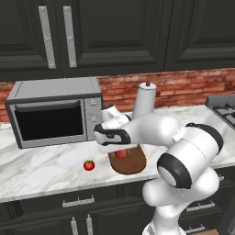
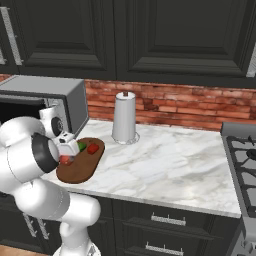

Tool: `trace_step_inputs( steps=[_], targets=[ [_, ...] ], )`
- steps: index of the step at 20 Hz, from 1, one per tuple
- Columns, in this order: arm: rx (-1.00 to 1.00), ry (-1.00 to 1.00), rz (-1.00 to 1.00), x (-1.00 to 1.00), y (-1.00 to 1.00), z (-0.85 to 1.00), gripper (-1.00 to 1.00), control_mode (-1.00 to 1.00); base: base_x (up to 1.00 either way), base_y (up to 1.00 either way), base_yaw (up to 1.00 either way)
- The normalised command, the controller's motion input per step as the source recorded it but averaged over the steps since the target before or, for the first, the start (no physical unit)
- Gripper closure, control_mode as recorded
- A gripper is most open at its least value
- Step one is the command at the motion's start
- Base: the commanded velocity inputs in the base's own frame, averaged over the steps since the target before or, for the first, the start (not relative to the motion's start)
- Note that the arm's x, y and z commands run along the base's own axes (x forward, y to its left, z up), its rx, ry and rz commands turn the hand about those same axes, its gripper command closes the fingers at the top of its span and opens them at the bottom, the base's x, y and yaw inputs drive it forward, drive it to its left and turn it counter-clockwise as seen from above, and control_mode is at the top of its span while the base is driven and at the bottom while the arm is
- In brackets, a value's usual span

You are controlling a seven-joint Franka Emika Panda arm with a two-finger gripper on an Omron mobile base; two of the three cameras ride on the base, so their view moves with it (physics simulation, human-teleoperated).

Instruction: Place the avocado, onion, tomato, and bell pepper on the cutting board.

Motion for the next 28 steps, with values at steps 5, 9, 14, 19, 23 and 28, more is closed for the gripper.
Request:
trace_step_inputs(
  steps=[5,9,14,19,23,28],
  targets=[
    [0.0,0.03,0.0,0.0,-0.18,-0.19,1.0,-1.0,0.0,0.0,0.0],
    [0.0,0.02,0.0,0.01,-0.02,-0.07,1.0,-1.0,0.0,0.0,0.0],
    [0.0,0.01,0.0,0.03,0.0,-0.05,1.0,-1.0,0.0,0.0,0.0],
    [0.0,0.01,0.0,0.1,0.0,-0.07,-1.0,-1.0,0.0,0.0,0.0],
    [0.0,0.0,0.0,0.0,-0.06,-0.01,-1.0,-1.0,0.0,0.0,0.0],
    [0.0,0.0,0.02,0.0,-0.11,0.1,-1.0,-1.0,0.0,0.0,0.0]
  ],
)
